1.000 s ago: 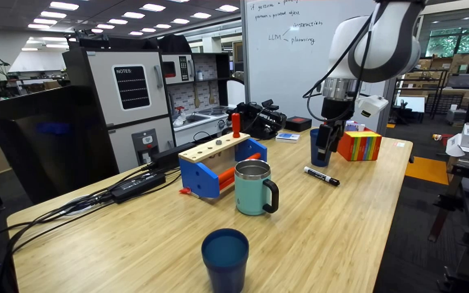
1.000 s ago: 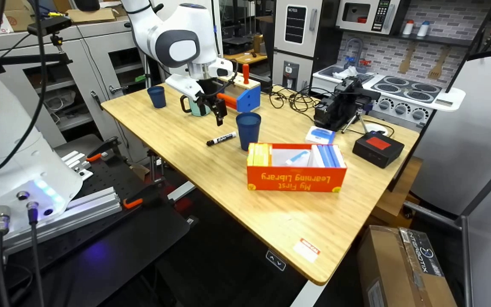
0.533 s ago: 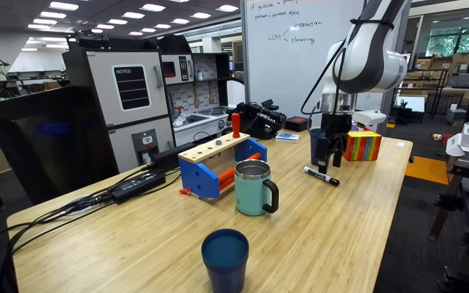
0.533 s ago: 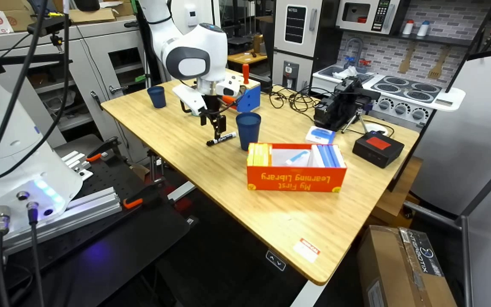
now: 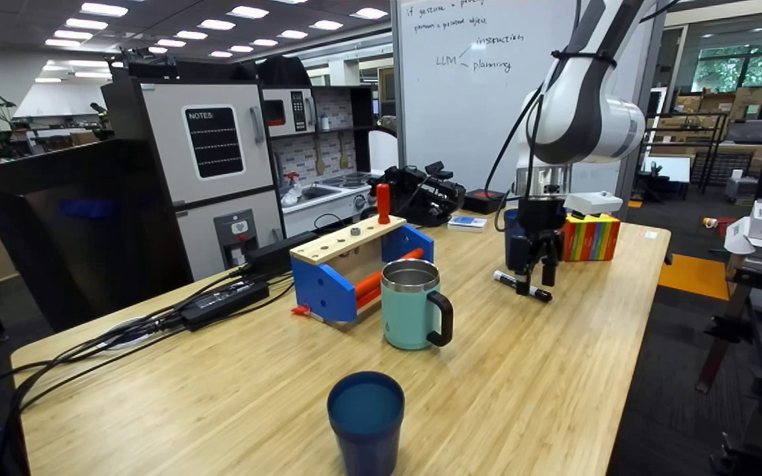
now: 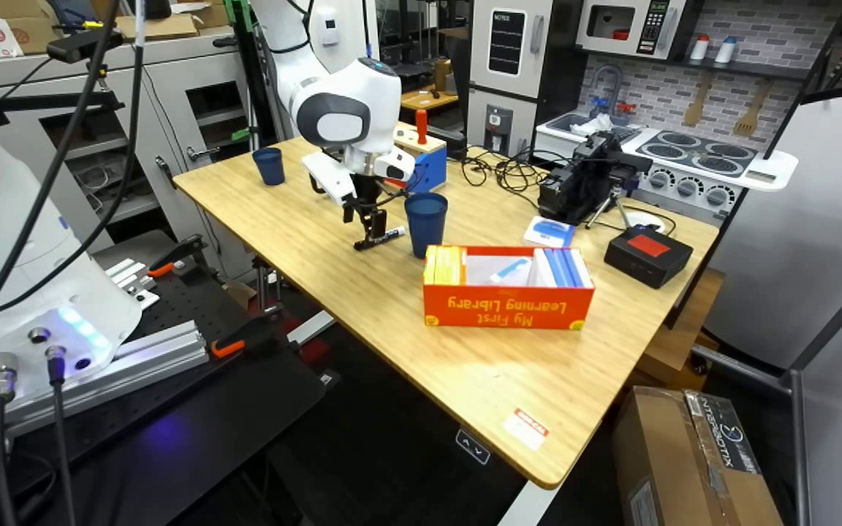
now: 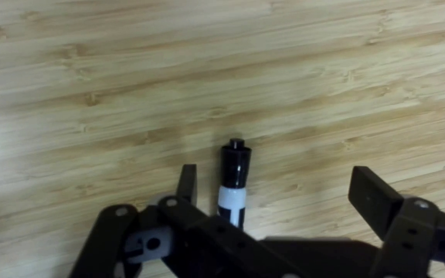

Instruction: Pick the marker on the table and put it inside the light blue cup

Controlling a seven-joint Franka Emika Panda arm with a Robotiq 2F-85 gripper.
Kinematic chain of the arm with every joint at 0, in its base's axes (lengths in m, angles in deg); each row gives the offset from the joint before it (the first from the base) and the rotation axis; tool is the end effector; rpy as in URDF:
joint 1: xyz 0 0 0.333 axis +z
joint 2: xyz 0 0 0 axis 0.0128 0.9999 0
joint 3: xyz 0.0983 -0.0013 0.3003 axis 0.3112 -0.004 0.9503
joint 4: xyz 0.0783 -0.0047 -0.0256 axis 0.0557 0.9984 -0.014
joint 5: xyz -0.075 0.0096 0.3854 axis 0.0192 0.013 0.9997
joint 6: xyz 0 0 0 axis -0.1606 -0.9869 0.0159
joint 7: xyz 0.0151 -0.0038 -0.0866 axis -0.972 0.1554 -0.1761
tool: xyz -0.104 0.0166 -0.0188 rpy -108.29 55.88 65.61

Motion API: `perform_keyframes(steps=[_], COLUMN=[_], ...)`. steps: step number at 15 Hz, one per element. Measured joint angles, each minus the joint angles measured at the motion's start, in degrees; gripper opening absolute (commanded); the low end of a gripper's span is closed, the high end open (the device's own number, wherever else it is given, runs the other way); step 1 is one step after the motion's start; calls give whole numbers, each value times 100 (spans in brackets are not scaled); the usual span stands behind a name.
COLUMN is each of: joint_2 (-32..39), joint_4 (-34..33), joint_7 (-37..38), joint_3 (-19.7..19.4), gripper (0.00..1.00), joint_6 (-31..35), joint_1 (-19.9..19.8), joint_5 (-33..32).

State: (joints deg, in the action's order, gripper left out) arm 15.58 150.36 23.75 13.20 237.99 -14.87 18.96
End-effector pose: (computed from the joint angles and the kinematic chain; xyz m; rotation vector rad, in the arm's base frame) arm 0.4826 -0.0408 0.0804 -2.9412 0.2269 0.1696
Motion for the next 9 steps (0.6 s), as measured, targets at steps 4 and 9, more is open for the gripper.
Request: perform_keyframes(steps=[4, 9], joint_2=[121, 190], joint_4=[-186, -363], joint_7=[269, 563], joint_3=[-191, -496], gripper=[53, 19], joint_6=[-232, -524], joint_1=[148, 403], joint_5=[-2, -20])
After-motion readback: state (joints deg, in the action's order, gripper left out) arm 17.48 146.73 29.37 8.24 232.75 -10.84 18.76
